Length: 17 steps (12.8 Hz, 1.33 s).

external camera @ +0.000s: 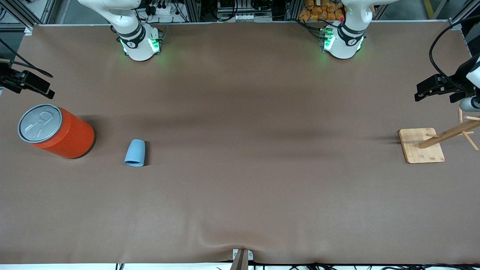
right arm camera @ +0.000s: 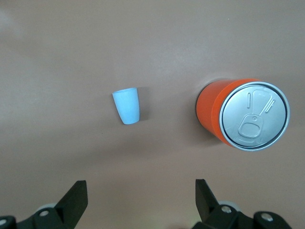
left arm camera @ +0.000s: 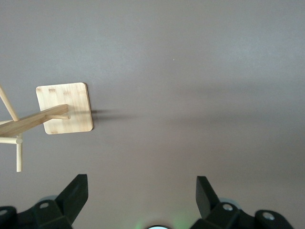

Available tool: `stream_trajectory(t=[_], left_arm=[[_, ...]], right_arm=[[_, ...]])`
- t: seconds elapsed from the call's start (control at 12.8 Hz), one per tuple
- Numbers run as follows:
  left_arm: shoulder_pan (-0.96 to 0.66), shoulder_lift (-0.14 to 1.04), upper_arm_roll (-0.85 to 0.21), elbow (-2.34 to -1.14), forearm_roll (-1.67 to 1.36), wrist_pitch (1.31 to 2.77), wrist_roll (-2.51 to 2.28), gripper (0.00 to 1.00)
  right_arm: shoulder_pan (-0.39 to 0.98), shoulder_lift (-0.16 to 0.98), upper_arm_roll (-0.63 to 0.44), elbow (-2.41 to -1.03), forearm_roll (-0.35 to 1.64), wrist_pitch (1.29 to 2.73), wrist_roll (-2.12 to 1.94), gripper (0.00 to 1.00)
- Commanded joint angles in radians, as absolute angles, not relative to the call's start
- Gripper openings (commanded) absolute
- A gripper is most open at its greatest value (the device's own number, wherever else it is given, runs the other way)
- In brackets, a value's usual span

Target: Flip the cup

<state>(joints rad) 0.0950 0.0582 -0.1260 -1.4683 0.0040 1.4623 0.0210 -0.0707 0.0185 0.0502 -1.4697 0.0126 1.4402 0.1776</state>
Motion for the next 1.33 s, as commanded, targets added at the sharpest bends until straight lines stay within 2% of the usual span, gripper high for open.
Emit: stream_trajectory(t=[0.0,0.24,0.47,0.71,0.86,1.1,1.25], left_arm=[[0.091,0.060,-0.127,-1.466,0.009,1.468,0.032,1.00],[0.097,0.064,-0.127,-1.462,0.011,1.470,0.032,1.00],[0.097,0.061,-0.126,-1.457,0.011,1.470,0.031,1.00],[0.104,0.066,-0.124,-1.463,0.009,1.468,0.015,1.00],[0.110,0.066,-0.117,-1.465,0.009,1.460,0.017,1.00],[0.135,0.077,-0.115,-1.476,0.011,1.433,0.015,1.00],[0.190,0.081,-0.117,-1.477,0.009,1.425,0.017,1.00]], right_arm=[[-0.078,0.084,0.057,-1.470,0.005,1.439,0.164,1.00],[-0.081,0.226,0.057,-1.462,-0.002,1.457,0.161,1.00],[-0.064,0.227,0.061,-1.584,0.055,1.567,0.167,1.00],[-0.042,0.198,0.064,-1.776,0.112,1.748,0.132,1.00],[0.015,0.206,0.064,-1.850,0.112,1.837,0.118,1.00],[0.081,0.207,0.064,-2.047,0.112,2.145,0.114,1.00],[0.091,0.228,0.061,-2.072,0.109,2.212,0.085,1.00]])
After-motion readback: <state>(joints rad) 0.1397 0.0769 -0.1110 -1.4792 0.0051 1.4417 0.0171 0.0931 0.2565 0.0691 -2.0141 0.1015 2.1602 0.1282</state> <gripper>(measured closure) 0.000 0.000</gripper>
